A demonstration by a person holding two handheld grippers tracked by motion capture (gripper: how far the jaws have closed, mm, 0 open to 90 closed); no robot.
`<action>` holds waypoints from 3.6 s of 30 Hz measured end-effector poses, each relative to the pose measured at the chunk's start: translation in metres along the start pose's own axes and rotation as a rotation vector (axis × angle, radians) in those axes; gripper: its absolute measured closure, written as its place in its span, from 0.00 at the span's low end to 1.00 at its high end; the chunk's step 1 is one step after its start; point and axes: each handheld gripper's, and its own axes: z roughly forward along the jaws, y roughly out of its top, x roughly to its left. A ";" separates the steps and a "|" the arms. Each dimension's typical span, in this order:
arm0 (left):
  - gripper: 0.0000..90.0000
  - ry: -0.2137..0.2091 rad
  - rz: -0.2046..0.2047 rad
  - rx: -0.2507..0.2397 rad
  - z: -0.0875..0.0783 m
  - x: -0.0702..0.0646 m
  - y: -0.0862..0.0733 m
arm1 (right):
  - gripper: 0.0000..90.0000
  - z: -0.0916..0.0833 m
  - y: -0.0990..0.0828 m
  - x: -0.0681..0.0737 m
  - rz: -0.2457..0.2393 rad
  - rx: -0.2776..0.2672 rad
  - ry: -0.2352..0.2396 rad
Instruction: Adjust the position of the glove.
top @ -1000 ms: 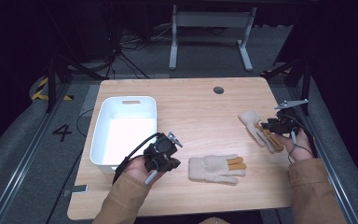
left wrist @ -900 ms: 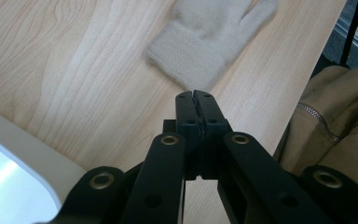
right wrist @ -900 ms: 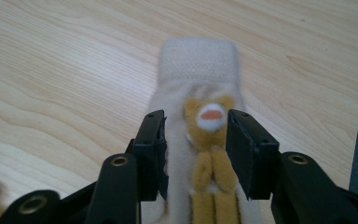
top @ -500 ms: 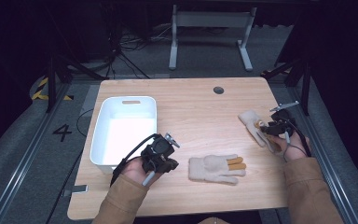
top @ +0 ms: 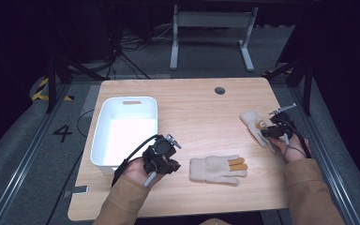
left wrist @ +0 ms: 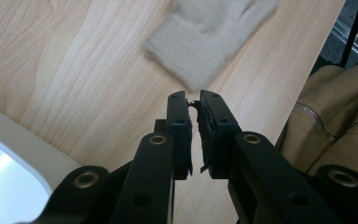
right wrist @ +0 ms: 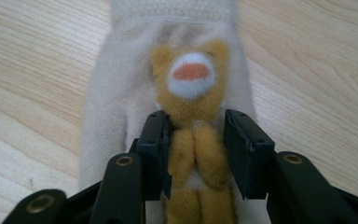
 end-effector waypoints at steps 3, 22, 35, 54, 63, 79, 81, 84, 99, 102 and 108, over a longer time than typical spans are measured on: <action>0.91 0.002 0.000 -0.002 0.000 0.000 0.000 | 0.75 0.000 0.000 0.001 -0.002 0.000 -0.001; 0.89 0.004 0.004 -0.015 -0.002 0.000 0.001 | 0.87 -0.025 0.006 0.003 -0.031 -0.050 -0.010; 0.87 -0.001 0.017 -0.014 0.000 -0.001 0.005 | 0.87 -0.057 0.008 0.007 -0.073 -0.087 -0.005; 0.83 -0.006 0.007 -0.004 0.000 0.003 0.006 | 0.87 -0.100 0.017 0.035 -0.215 -0.134 0.081; 0.82 -0.006 0.003 -0.003 0.000 0.003 0.006 | 0.87 -0.116 0.019 0.054 -0.316 -0.141 0.132; 0.82 -0.009 0.001 0.000 0.000 0.003 0.006 | 0.87 -0.124 0.022 0.090 -0.518 -0.181 0.346; 0.82 -0.009 0.001 -0.001 0.000 0.003 0.006 | 0.87 -0.124 0.022 0.092 -0.537 -0.181 0.357; 0.82 -0.011 0.002 0.000 0.000 0.003 0.006 | 0.87 -0.123 0.023 0.100 -0.577 -0.175 0.386; 0.81 -0.012 0.008 0.004 0.001 0.003 0.007 | 0.87 -0.118 0.023 0.126 -0.706 -0.187 0.511; 0.82 -0.011 0.007 0.005 0.001 0.003 0.007 | 0.87 -0.116 0.023 0.130 -0.713 -0.191 0.528; 0.82 -0.012 0.010 0.011 0.002 0.003 0.007 | 0.87 -0.113 0.023 0.138 -0.735 -0.195 0.554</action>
